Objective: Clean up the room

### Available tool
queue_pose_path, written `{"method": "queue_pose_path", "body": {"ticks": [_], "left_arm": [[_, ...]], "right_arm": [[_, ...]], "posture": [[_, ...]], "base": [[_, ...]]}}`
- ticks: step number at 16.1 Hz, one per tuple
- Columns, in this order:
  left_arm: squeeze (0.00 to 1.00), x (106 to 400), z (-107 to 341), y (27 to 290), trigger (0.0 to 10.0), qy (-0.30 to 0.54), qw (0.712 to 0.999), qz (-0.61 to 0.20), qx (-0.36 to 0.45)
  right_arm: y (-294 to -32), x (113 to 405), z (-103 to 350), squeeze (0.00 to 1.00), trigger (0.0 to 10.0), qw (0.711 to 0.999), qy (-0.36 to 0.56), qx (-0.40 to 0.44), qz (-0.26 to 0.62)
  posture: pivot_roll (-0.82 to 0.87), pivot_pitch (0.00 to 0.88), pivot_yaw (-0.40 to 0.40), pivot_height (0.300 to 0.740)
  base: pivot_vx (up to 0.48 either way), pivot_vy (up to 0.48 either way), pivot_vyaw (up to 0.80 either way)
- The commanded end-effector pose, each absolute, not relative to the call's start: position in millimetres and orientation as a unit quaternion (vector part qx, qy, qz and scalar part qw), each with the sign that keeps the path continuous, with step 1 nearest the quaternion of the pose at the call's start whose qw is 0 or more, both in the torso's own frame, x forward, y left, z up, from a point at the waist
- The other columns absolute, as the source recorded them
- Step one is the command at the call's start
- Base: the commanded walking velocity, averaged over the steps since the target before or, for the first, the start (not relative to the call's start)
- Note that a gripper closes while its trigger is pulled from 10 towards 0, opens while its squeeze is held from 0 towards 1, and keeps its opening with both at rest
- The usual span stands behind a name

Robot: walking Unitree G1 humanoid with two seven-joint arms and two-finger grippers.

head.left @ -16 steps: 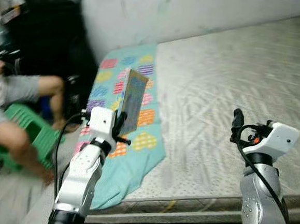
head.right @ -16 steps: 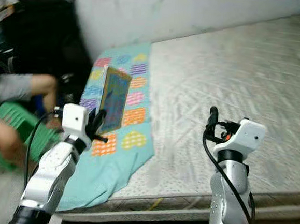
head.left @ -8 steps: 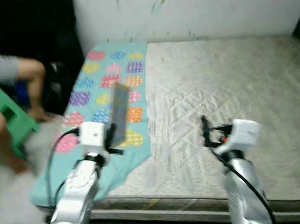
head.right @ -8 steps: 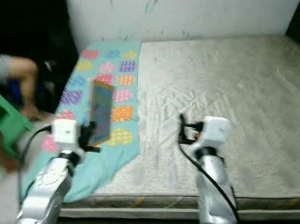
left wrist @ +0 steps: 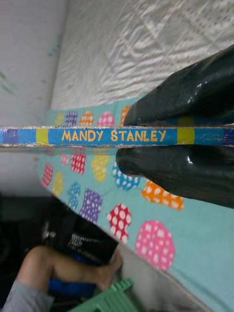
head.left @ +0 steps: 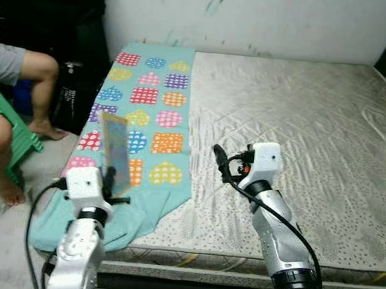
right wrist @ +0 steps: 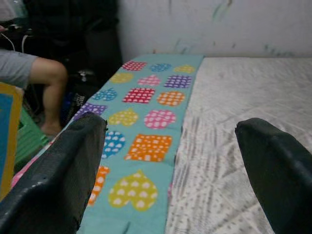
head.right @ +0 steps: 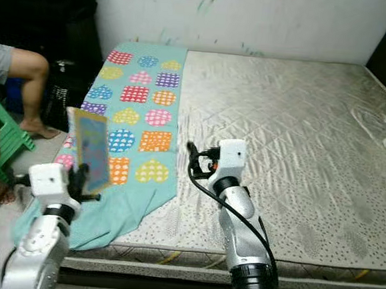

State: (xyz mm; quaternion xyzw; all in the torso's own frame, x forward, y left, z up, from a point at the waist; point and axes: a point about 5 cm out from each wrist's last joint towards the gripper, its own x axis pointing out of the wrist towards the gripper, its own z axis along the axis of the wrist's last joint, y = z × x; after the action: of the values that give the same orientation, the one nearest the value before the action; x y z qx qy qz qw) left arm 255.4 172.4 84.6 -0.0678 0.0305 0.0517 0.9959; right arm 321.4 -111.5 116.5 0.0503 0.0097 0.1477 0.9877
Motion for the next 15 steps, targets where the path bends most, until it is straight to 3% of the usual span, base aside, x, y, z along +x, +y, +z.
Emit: {"method": "queue_pose_path", "body": {"ticks": [1,4,8,15], "left_arm": [[0.0,258.9,94.6,172.8,10.0,0.009,0.996,0.051,-0.068],[0.0,263.5,97.4,167.2,10.0,0.005,0.996,0.046,-0.075],[0.0,268.2,97.9,162.6,10.0,0.005,0.996,0.033,-0.082],[0.0,275.6,104.2,153.3,10.0,-0.006,0.996,-0.008,-0.088]], "right_arm": [[-111.4,323.7,118.6,0.0,10.0,0.987,0.004,0.048,0.151],[-119.5,326.3,117.2,0.0,10.0,0.988,0.001,0.06,0.139],[-125.1,327.8,120.1,0.0,10.0,0.991,-0.008,0.06,0.12],[-134.8,326.8,119.8,0.0,10.0,0.993,-0.015,0.05,0.102]], "posture": [[-0.07,0.0,0.011,0.74],[-0.08,0.0,0.02,0.74],[-0.11,0.0,0.039,0.74],[-0.15,0.0,0.06,0.74]], "base": [[0.0,0.0,0.0],[0.0,0.0,0.0],[0.0,0.0,-0.74],[0.0,0.0,0.0]]}}
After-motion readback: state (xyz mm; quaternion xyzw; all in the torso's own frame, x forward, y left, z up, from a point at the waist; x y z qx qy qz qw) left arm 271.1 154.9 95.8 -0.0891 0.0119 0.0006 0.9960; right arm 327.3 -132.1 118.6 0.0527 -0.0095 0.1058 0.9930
